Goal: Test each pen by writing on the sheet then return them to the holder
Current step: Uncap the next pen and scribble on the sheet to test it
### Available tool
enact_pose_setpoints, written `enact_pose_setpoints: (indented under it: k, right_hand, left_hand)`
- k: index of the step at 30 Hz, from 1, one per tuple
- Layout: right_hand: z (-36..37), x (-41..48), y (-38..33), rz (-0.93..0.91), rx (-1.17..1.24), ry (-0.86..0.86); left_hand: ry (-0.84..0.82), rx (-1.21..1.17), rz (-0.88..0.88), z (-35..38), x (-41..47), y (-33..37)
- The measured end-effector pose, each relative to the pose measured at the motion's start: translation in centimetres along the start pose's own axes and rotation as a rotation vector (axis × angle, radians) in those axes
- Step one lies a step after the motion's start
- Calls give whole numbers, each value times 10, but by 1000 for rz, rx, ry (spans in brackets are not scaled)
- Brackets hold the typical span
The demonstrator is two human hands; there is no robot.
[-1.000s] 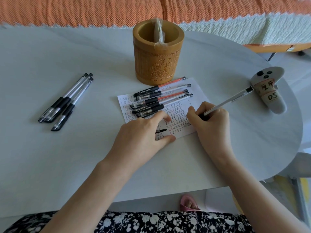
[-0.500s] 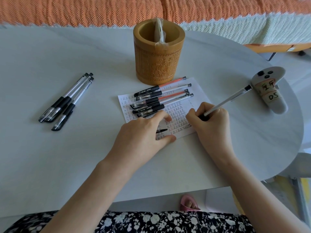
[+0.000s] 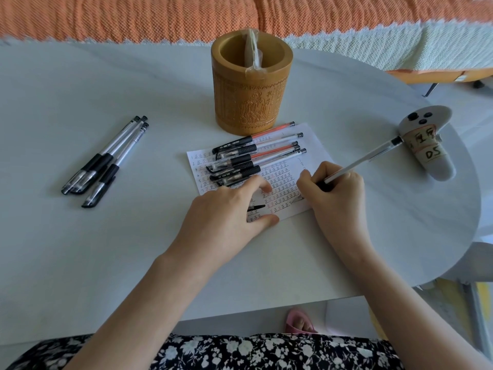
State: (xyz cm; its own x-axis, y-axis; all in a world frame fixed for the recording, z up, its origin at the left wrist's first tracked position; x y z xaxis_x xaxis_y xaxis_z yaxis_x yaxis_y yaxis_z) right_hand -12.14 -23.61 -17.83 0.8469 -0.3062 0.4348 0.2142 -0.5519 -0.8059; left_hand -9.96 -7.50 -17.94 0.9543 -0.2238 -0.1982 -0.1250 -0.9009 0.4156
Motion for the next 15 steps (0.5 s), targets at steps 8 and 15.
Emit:
enact_pose_setpoints:
  k: [8, 15]
  right_hand:
    - [1, -1, -1, 5, 27, -23]
    - [2, -1, 0, -4, -10, -31]
  left_hand:
    - [-5, 8, -4, 1, 1, 0]
    - [-10, -1, -11, 2, 0, -1]
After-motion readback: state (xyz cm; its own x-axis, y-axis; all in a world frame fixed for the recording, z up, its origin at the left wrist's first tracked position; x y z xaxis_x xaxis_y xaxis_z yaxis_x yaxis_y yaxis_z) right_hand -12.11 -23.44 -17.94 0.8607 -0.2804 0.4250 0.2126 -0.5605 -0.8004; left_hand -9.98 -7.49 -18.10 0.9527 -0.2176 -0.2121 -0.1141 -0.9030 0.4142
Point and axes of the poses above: each hand's wrist, its own x-axis towards the middle knuckle, its own z-axis out of the palm, y = z × x, the point moved 7 cm from there along x, towards the middle knuckle, and after that the axes turned 15 degrees about -z, right-handed, at the moved point
